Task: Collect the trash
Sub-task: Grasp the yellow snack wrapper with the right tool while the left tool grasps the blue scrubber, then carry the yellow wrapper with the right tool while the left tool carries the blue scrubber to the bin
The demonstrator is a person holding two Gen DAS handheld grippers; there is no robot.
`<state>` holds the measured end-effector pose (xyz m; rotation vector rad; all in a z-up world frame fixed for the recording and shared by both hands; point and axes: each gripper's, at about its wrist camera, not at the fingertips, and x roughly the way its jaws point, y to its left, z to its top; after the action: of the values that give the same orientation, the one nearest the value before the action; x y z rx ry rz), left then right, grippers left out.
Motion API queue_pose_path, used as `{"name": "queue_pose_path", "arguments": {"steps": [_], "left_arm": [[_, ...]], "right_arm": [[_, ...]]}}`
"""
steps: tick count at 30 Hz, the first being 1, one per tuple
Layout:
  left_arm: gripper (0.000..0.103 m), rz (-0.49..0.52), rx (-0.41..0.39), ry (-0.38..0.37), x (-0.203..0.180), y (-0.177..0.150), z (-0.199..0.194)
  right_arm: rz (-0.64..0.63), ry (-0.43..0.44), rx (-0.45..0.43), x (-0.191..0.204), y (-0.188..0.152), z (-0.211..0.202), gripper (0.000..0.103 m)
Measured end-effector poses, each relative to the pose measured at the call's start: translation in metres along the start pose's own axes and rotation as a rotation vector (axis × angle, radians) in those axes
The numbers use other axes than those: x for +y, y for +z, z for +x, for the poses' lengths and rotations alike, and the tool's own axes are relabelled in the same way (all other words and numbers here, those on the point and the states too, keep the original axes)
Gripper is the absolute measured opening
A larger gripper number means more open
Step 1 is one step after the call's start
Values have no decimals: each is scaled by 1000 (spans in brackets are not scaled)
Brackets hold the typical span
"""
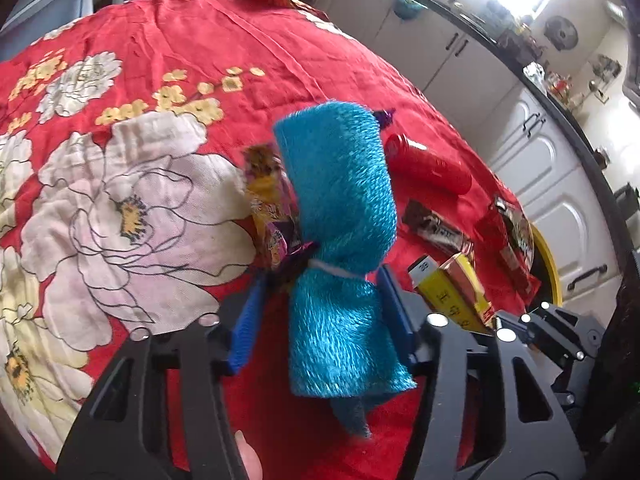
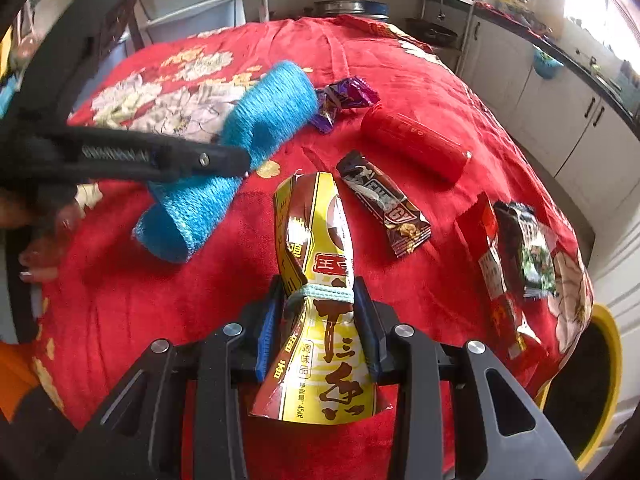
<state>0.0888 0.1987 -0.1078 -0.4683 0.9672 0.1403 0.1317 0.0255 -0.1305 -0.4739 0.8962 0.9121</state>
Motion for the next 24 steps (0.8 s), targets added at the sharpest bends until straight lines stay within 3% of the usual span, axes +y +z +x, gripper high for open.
{"name": "queue_pose_path", "arguments": {"steps": [1, 7, 15, 24], "left_arm": [[29, 6, 7, -7, -1, -1, 2], [23, 75, -7, 34, -14, -4, 0], [21, 36, -13, -14, -9, -9, -19], [22, 63, -47, -34, -21, -13, -38]], "right_arm": [[10, 5, -6, 0, -1, -2, 33], [49, 14, -33, -1, -6, -11, 33], [120, 28, -85, -10, -12, -29, 33], [177, 10, -141, -23, -18, -51, 33]]}}
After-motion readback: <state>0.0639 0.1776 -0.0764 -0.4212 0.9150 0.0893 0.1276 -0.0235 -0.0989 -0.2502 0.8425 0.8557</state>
